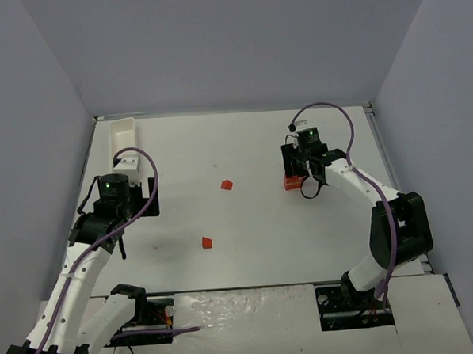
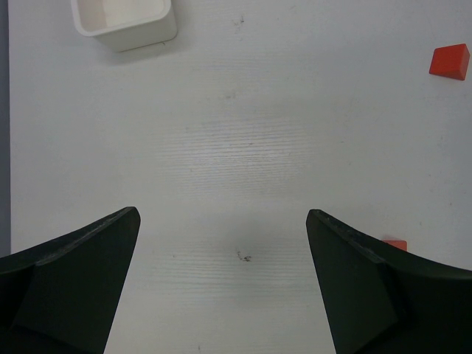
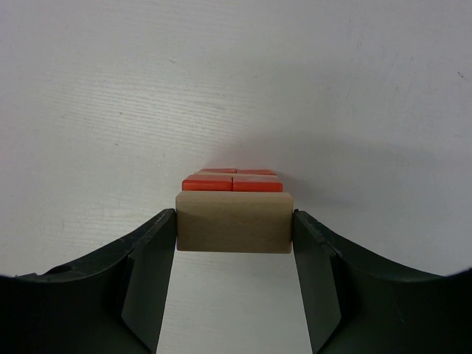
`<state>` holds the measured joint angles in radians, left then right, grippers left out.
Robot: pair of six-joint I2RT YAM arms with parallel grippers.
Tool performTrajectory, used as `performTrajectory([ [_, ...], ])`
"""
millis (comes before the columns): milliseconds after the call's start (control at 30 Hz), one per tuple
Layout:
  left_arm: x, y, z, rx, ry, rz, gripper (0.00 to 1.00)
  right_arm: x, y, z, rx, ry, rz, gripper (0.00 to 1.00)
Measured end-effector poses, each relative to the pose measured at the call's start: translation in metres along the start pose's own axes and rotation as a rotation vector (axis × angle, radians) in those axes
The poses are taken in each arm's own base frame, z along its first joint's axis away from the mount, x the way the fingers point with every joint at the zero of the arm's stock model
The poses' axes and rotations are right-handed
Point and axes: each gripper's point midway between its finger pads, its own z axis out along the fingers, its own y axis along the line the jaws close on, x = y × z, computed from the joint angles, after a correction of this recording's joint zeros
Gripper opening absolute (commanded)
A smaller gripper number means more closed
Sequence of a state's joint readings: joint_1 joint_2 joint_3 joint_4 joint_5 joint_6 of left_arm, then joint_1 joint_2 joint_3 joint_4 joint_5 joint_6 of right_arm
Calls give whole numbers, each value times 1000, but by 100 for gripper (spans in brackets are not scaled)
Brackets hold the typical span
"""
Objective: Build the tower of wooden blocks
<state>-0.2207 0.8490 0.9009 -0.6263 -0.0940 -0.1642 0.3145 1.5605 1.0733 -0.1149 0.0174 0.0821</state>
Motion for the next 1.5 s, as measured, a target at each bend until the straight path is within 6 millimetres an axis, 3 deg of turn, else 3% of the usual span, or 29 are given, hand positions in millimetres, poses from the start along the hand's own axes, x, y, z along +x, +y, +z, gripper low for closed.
performTrajectory([
  [1133,1,0,1,0,5,1,95,7,1,10,2,14,20,9],
  [1500,1,0,1,0,6,1,95,7,1,10,3,14,22,29],
])
